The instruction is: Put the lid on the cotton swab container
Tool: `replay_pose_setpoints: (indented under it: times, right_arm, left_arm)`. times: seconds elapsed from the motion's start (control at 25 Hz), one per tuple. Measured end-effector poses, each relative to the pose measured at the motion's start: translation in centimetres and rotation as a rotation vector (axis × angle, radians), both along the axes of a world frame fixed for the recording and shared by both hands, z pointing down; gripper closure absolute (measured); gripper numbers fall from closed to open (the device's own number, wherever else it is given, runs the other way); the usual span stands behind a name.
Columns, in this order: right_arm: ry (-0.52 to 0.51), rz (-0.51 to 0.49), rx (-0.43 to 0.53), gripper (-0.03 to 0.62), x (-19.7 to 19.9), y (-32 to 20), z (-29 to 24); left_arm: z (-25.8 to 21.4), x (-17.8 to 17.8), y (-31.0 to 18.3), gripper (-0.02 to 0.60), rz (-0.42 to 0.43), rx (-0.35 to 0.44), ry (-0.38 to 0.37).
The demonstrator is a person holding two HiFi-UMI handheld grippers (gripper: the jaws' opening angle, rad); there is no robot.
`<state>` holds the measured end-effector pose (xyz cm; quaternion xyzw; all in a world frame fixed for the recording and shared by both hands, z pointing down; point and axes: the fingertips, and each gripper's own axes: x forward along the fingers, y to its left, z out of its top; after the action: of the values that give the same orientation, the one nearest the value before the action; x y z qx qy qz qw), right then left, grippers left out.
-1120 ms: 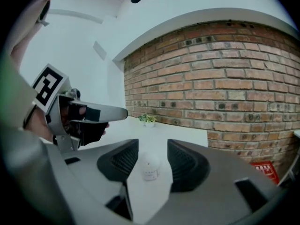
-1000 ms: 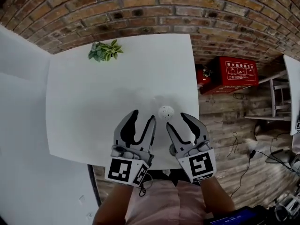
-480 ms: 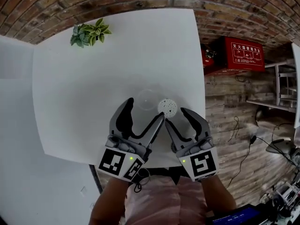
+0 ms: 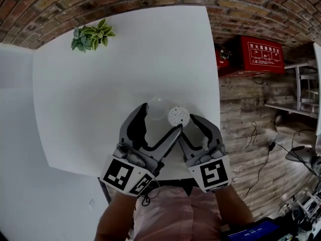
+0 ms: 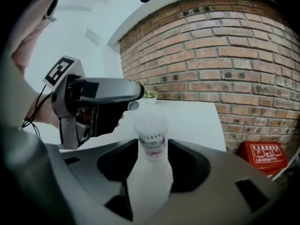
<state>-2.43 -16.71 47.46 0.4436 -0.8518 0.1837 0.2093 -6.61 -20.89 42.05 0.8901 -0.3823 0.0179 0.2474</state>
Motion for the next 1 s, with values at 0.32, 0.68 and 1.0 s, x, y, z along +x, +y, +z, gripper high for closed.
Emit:
replay_pose_setpoints:
  times: [0.32, 0.68, 1.0]
  right_arm:
    - [-0.009, -0.021, 0.016, 0.395, -0.4, -0.3, 0.0]
    - [-0.018, -0.032, 0.016, 0.396, -0.6, -0.3, -0.1]
    - [-0.033, -0.038, 0.01, 0.407, -0.7, -0.1, -0.4]
  left_arm:
    - [-2.3, 0.9, 1.0, 0.17, 0.058, 0.061, -0.006]
    - [-3.4, 1.6, 1.6, 0.172, 0.097, 0.069, 0.007]
    - [-3.6, 2.5, 2.2, 0.175, 0.122, 0.074, 0.005]
